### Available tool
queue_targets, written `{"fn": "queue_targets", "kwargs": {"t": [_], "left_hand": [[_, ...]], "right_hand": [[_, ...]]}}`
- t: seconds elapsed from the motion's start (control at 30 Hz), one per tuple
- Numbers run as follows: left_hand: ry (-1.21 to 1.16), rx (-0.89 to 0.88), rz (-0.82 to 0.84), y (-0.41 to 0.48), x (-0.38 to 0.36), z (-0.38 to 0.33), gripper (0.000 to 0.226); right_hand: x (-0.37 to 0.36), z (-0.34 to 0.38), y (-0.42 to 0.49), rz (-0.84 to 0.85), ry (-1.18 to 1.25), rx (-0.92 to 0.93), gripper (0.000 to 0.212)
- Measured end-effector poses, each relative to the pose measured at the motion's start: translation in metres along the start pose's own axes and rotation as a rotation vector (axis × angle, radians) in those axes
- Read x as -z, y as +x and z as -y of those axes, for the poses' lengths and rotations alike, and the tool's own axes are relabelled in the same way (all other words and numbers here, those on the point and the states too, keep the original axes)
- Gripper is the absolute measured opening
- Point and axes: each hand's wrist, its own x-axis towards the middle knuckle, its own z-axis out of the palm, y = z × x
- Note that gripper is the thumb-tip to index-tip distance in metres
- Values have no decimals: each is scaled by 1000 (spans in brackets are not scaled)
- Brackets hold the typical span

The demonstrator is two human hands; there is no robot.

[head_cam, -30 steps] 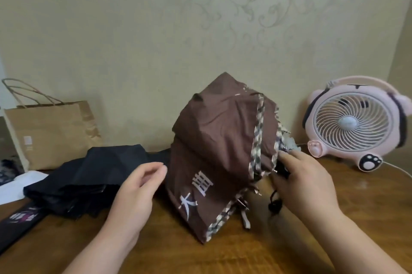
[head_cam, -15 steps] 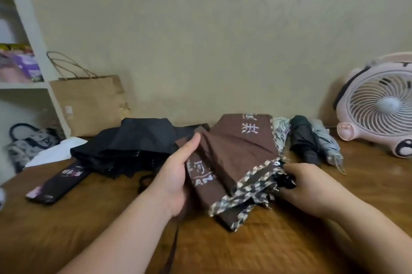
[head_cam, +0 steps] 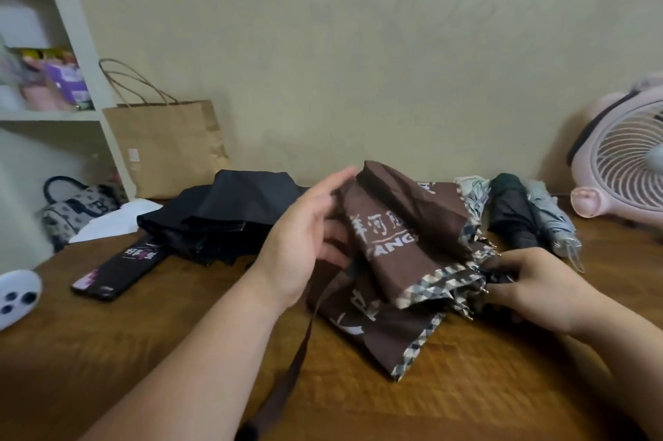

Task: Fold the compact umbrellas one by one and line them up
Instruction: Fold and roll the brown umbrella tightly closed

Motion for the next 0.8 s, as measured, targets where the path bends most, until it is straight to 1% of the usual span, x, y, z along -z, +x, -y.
{"fn": "queue_targets", "kwargs": {"t": [0.03, 0.1, 0.17, 0.27, 0.3, 0.33, 0.37, 0.47, 0.57, 0.67, 0.73, 0.8], "left_hand": [[65, -29, 33, 0, 4, -2, 50], [216, -70, 39, 2, 9, -8, 53], [457, -123, 25, 7, 10, -15, 53], [875, -134, 24, 16, 6, -28, 26], [932, -119, 21, 20, 4, -33, 18], [942, -103, 24, 25, 2, -38, 13], [928, -97, 30, 31, 0, -41, 12], [928, -102, 33, 50, -8, -47, 22], [918, -95, -17, 71, -16, -47, 27], [889, -88, -74, 94, -26, -42, 27], [919, -77, -114, 110, -31, -35, 25], [1006, -39, -137, 120, -31, -24, 23]], "right_hand": [[0, 0, 0, 1, 1, 4, 19], [0, 1, -2, 21, -2, 23, 17], [1, 3, -4, 41, 3, 51, 14], [5, 6, -6, 57, 10, 74, 14], [7, 6, -6, 58, 5, 82, 14], [9, 5, -6, 57, -5, 96, 16], [10, 5, -6, 56, -17, 112, 17], [13, 4, -6, 76, -18, 161, 18], [15, 2, -6, 106, -18, 192, 18], [17, 0, -7, 148, -4, 236, 20], [19, -1, -9, 160, 21, 279, 23], [21, -5, -9, 144, 85, 312, 24]]}}
